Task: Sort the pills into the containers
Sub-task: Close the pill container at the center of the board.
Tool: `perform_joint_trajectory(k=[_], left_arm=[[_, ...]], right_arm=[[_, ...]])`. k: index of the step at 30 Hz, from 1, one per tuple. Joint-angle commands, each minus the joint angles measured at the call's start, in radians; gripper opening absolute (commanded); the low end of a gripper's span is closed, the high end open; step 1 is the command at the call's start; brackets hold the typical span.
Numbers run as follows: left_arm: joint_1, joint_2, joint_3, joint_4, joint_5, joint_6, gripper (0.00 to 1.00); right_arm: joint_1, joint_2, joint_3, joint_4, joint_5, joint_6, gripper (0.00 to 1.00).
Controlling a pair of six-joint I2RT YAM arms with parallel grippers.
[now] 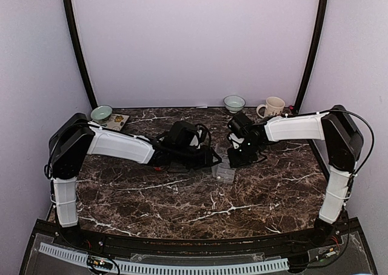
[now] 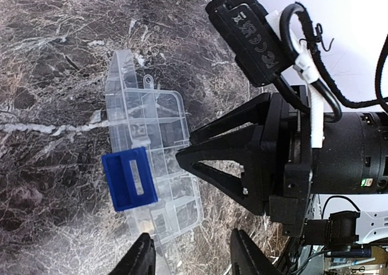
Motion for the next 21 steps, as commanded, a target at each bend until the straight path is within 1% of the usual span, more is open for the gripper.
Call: perform_joint_trajectory(k=[1,10,21], left_arm=[[0.000,-0.071,0.004,0.008,0.006,0.000,0.45],[-0.010,-0.078,-0.022,0.027,0.012,-0.013,0.45],[-0.015,-0.056,-0.013,0.052,0.023,-0.026,0.43]], right_arm=[[-0.005,0.011,0.013,0.016,-0.018,-0.005,0.24],[-0.005,0.003,-0.011,0.033,-0.030,0.001,0.24],[-0.005,-0.003,-0.036,0.056,-0.055,0.010,0.24]])
